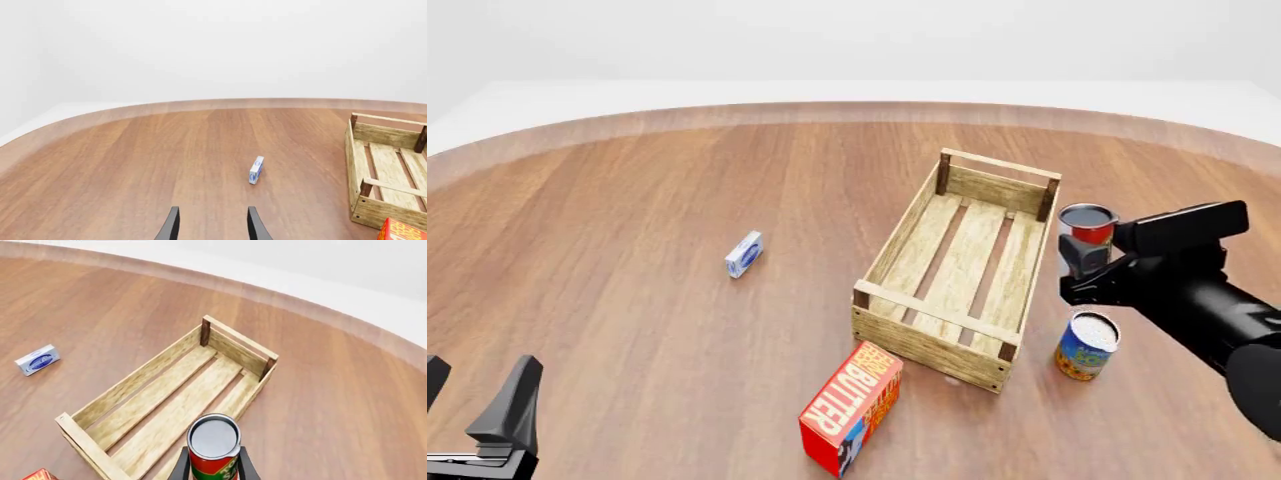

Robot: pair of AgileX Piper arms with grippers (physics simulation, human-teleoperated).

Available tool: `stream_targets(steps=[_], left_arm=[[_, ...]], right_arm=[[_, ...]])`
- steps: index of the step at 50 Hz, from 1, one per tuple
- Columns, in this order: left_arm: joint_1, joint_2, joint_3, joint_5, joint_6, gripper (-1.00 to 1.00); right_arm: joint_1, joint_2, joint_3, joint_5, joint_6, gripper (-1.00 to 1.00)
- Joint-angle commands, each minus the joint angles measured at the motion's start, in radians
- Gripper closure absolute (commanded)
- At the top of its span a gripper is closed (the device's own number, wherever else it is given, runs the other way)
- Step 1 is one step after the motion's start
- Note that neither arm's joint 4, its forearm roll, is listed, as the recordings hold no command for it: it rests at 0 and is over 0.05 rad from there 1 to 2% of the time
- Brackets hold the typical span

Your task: Pick up the tomato sauce, and put it in the wooden tray.

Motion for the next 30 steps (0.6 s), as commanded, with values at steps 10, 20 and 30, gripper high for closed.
stream_targets(steps=[10, 20, 30], left_arm=[[0.000, 0.000, 0.000, 0.000, 0.000, -1.00], [0.000, 0.000, 0.000, 0.000, 0.000, -1.00], [0.000, 0.000, 0.000, 0.000, 0.000, -1.00]], right_arm=[[0.009, 0.099, -0.068, -0.052, 0.015, 1.00], [0.021, 0.159, -0.109, -0.078, 0.017, 1.00], [0.023, 0.203, -0.124, -0.103, 0.017, 1.00]])
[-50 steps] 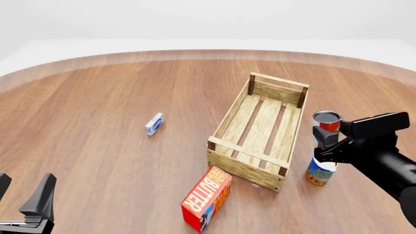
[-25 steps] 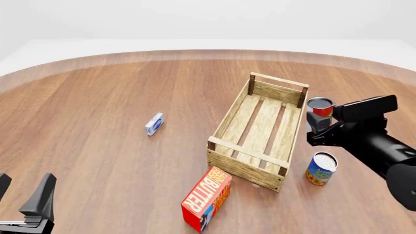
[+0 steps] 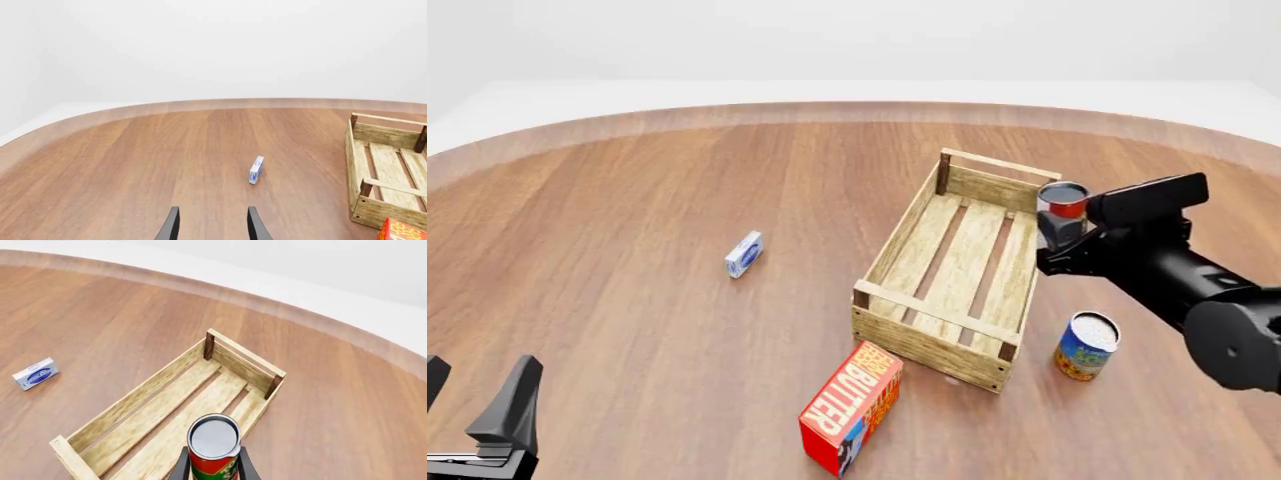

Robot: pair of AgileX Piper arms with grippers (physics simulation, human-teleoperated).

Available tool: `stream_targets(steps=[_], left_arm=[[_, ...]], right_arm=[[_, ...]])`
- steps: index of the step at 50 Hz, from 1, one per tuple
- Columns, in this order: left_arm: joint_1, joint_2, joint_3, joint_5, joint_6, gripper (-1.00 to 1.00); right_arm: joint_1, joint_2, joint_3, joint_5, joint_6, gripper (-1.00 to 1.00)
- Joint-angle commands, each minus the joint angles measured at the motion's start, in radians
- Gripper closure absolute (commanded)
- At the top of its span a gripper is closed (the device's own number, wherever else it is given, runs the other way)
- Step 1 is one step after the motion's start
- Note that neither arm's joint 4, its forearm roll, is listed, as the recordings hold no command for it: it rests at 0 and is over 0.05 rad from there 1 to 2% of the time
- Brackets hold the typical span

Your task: Pick up the tomato sauce, and put it in the wooden tray.

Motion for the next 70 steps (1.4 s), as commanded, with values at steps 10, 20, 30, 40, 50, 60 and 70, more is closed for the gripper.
stream_targets(steps=[10, 20, 30, 40, 50, 60, 70], left_arm=[[0.000, 0.000, 0.000, 0.000, 0.000, -1.00], [0.000, 0.000, 0.000, 0.000, 0.000, -1.00], [0.000, 0.000, 0.000, 0.000, 0.000, -1.00], [0.000, 0.000, 0.000, 0.000, 0.000, -1.00], [0.000, 0.000, 0.000, 0.000, 0.000, -1.00], [0.000, 0.000, 0.000, 0.000, 0.000, -1.00], [0.000, 0.000, 0.000, 0.000, 0.000, -1.00]], right_arm=[[0.010, 0.105, -0.046, -0.063, 0.027, 1.00], [0.012, 0.141, -0.067, -0.083, 0.031, 1.00], [0.017, 0.189, -0.090, -0.125, 0.037, 1.00], [0.018, 0.222, -0.092, -0.183, 0.047, 1.00], [0.017, 0.269, -0.100, -0.239, 0.056, 1.00], [0.023, 0.321, -0.104, -0.306, 0.075, 1.00], [0.030, 0.380, -0.113, -0.370, 0.093, 1.00]])
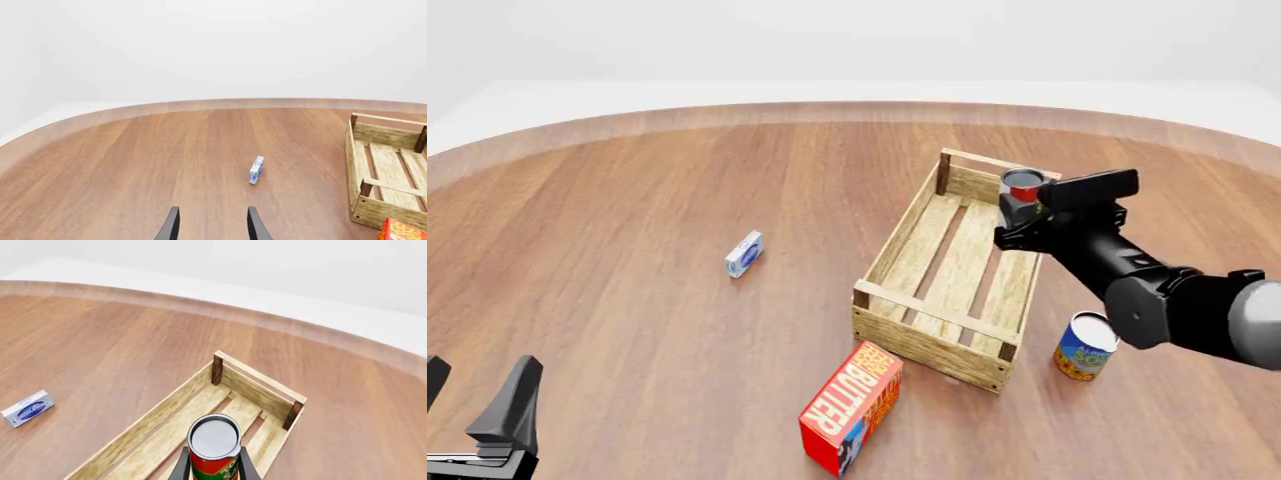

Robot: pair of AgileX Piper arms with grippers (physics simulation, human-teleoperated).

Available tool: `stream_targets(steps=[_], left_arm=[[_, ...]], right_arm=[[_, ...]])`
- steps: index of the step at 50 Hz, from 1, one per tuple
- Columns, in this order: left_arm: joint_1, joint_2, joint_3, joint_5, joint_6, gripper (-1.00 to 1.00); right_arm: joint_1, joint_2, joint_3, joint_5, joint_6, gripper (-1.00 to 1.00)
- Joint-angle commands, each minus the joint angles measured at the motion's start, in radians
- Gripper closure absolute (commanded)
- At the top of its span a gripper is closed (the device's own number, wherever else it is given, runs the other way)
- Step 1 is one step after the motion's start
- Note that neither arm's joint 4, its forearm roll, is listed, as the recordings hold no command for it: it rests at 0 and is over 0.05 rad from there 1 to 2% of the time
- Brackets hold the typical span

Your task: Pick up the tomato sauce, and put it in the wooden tray.

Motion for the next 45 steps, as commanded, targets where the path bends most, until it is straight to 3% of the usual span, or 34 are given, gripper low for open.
stream_targets(steps=[1, 45], left_arm=[[0.000, 0.000, 0.000, 0.000, 0.000, -1.00], [0.000, 0.000, 0.000, 0.000, 0.000, -1.00]], right_arm=[[0.007, 0.062, -0.013, -0.072, 0.038, 1.00], [0.011, 0.210, -0.041, -0.201, 0.087, 1.00]])
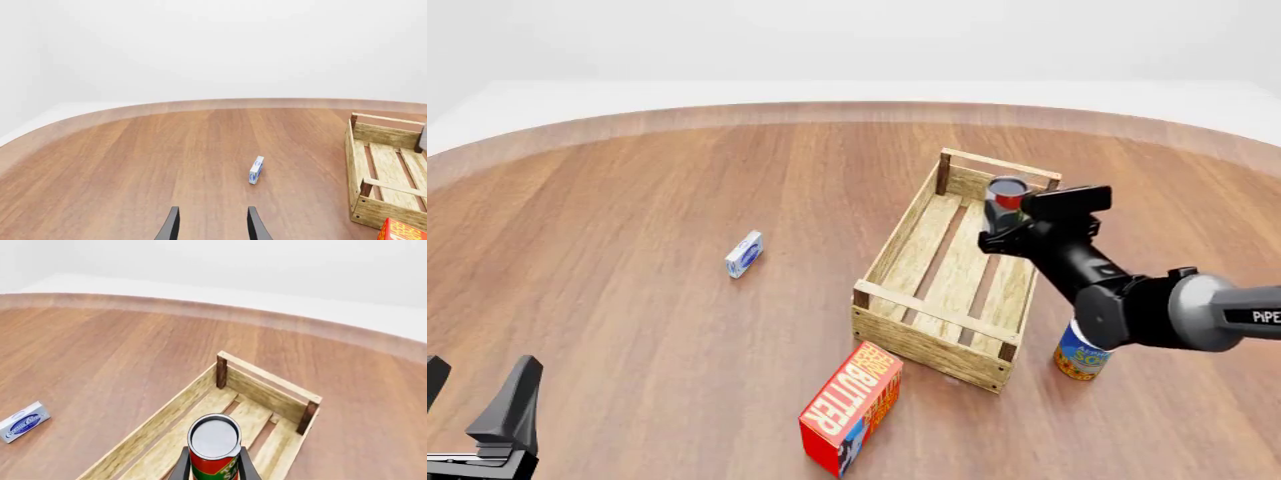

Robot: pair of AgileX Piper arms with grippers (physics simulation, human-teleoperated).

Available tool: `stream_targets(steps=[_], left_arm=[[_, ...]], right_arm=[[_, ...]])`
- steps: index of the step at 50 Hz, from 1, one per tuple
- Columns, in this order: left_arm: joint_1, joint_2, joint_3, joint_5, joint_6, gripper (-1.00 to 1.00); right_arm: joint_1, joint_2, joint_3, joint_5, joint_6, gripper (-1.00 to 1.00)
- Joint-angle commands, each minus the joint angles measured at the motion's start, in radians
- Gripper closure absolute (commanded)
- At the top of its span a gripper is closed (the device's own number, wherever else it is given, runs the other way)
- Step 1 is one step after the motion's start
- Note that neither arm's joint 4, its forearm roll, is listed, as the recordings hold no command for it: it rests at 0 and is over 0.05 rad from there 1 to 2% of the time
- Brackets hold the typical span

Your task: Pick up the tomato sauce, and put it in the wooden tray.

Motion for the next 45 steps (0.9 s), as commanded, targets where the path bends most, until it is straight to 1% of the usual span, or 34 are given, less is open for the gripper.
stream_targets(steps=[1, 14, 24, 45], left_arm=[[0.000, 0.000, 0.000, 0.000, 0.000, -1.00], [0.000, 0.000, 0.000, 0.000, 0.000, -1.00], [0.000, 0.000, 0.000, 0.000, 0.000, -1.00], [0.000, 0.000, 0.000, 0.000, 0.000, -1.00]], right_arm=[[0.007, 0.040, -0.017, -0.020, 0.027, 1.00], [0.015, 0.076, -0.036, -0.022, 0.034, 1.00], [0.020, 0.094, -0.026, -0.046, 0.047, 1.00], [0.025, 0.137, -0.036, -0.060, 0.057, 1.00]])
